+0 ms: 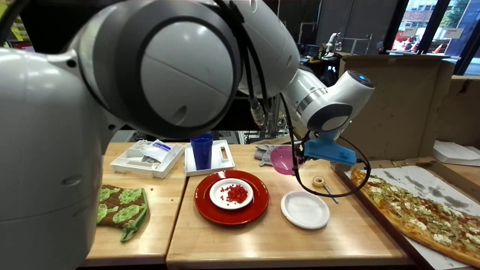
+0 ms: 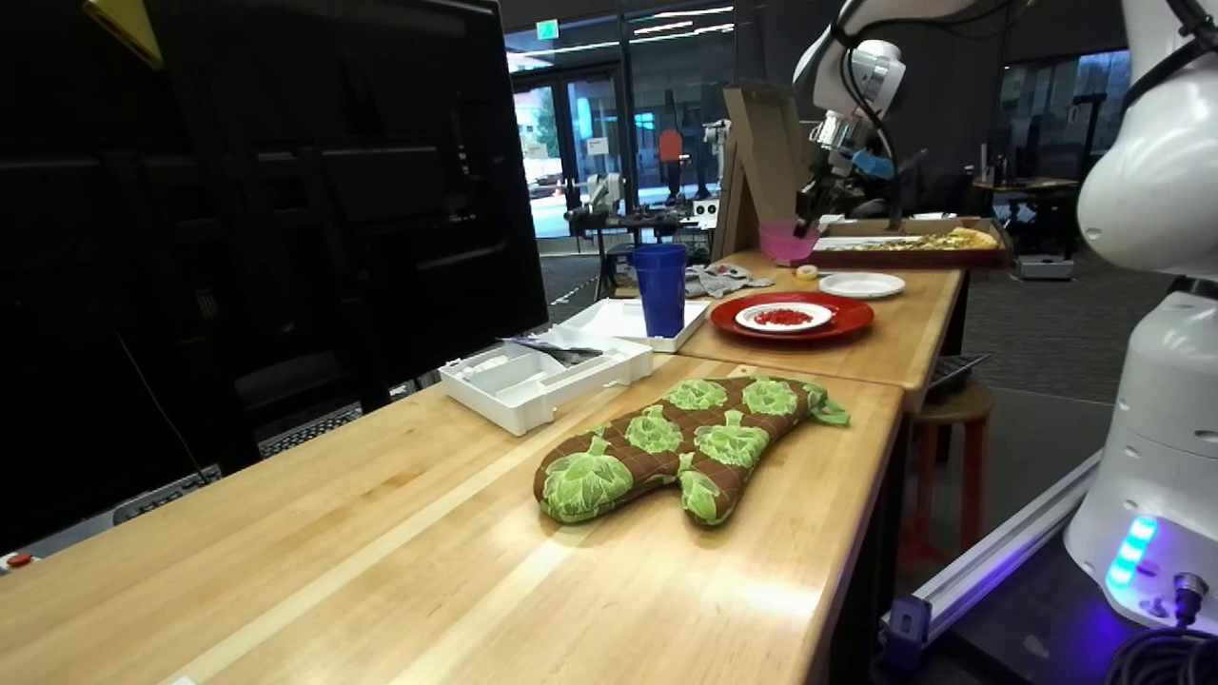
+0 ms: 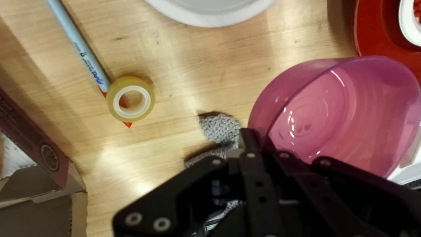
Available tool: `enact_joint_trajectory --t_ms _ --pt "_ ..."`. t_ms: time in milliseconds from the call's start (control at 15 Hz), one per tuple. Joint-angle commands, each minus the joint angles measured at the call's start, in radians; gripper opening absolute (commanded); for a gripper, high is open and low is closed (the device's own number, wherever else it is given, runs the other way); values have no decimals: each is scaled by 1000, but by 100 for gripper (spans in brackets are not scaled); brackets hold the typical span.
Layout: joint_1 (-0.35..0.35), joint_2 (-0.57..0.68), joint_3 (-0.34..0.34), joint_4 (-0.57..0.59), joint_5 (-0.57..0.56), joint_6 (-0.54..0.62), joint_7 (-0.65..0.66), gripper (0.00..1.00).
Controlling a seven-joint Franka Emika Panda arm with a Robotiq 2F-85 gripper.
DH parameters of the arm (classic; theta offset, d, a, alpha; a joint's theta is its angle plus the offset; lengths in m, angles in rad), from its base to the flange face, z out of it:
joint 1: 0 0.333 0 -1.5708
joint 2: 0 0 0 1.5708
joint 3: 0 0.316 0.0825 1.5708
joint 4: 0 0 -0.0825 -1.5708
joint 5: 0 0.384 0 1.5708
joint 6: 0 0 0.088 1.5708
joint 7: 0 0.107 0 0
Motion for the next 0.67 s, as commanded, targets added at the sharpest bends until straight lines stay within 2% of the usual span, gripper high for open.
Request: enact_joint_trajectory --t_ms 0,600 --pt "-8 45 17 56 -2 2 77 1" --pt "-8 121 42 116 -67 13 210 1"
